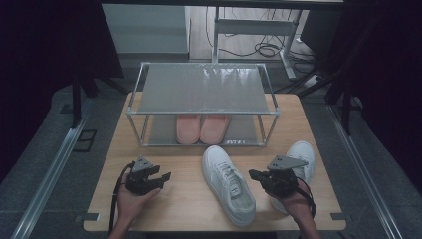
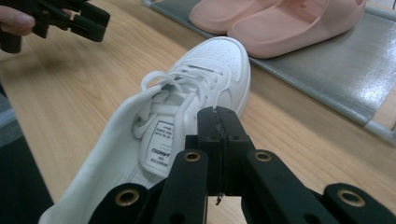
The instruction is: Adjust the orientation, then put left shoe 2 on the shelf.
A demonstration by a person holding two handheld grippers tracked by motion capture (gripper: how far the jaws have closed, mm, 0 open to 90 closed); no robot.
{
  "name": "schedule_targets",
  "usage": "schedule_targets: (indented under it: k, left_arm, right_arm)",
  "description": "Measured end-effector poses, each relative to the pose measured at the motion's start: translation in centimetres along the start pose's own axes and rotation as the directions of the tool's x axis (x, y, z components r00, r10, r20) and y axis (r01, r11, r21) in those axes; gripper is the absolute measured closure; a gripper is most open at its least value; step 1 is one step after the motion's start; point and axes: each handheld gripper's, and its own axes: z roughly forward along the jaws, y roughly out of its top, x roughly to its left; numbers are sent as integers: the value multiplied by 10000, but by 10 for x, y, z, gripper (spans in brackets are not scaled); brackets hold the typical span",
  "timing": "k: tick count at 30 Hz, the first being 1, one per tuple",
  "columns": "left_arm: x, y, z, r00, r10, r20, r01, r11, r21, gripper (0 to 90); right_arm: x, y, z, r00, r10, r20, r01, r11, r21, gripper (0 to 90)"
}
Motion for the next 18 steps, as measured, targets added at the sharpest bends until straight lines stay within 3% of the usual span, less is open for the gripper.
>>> schedule_targets:
  k: [13, 18]
  left_arm:
    - [3, 0, -5, 9999, -107, -65, 106, 9998, -138, 467]
    - [1, 1, -6, 10000, -40, -51, 39, 9999, -156, 466]
  right_arm:
    - [3, -16, -11, 9995, 267, -153, -271, 9991, -318, 864]
    - [8, -15, -12, 9997, 162, -175, -168, 9993, -339, 756]
